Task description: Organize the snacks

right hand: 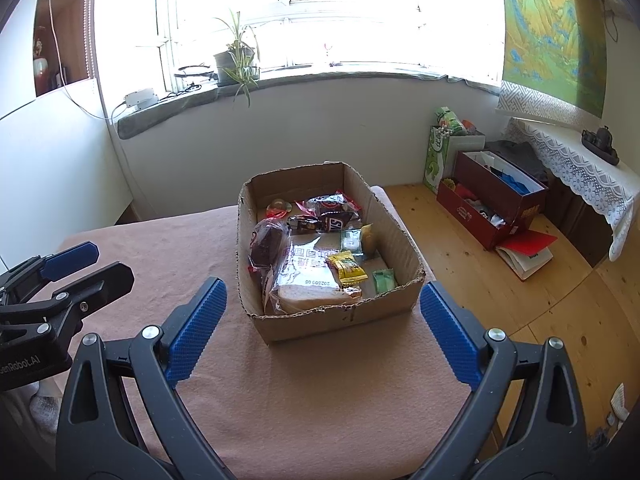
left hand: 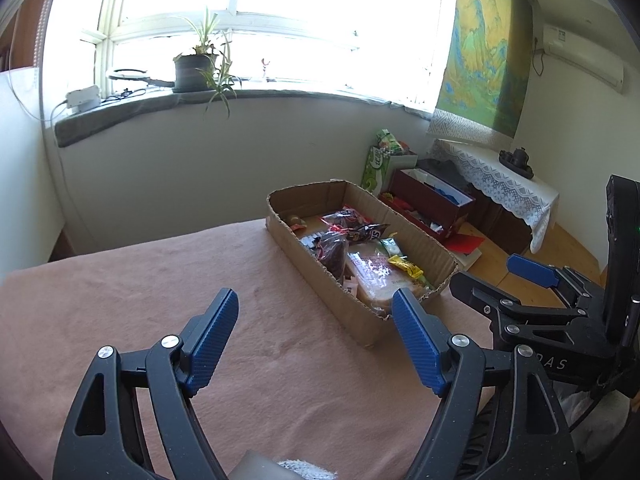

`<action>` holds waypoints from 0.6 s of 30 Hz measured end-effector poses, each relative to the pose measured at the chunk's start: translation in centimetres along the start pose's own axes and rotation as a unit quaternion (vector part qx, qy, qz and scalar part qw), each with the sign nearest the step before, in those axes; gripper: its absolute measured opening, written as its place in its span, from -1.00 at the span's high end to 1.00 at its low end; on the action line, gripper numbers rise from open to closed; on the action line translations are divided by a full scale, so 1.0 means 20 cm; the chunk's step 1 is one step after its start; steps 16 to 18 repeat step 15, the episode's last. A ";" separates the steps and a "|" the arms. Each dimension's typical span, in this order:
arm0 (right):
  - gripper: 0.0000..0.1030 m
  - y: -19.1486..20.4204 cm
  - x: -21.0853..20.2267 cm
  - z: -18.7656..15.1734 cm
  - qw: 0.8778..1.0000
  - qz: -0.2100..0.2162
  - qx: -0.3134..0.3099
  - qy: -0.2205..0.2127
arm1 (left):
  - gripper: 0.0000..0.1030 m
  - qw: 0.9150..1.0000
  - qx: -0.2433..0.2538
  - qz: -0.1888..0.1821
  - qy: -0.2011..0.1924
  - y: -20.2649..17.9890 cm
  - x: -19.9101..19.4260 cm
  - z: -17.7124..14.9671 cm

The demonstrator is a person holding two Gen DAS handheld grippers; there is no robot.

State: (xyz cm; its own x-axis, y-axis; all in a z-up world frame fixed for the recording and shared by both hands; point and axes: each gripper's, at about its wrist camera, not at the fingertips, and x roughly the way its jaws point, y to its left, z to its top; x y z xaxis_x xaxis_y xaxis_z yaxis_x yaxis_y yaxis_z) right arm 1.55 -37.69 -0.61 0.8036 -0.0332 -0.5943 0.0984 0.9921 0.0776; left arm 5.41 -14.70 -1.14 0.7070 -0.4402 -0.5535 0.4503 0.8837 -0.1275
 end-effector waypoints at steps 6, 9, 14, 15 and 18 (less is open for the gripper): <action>-0.93 0.01 0.00 0.00 1.000 0.000 0.000 0.002 | -0.57 1.000 -0.002 0.004 -0.002 0.02 -0.01 -0.01; -0.93 0.03 0.00 0.00 1.000 0.000 -0.002 0.005 | -0.57 1.000 -0.003 0.003 -0.002 0.03 -0.02 -0.01; -0.93 0.05 0.00 0.01 1.000 0.000 -0.007 0.004 | -0.57 1.000 -0.001 0.005 -0.006 0.04 -0.03 -0.01; -0.93 0.06 0.00 0.02 1.000 0.001 -0.007 0.005 | -0.57 1.000 -0.002 0.004 -0.005 0.04 -0.03 -0.02; -0.93 0.06 0.00 0.02 1.000 0.001 -0.007 0.005 | -0.57 1.000 -0.002 0.004 -0.005 0.04 -0.03 -0.02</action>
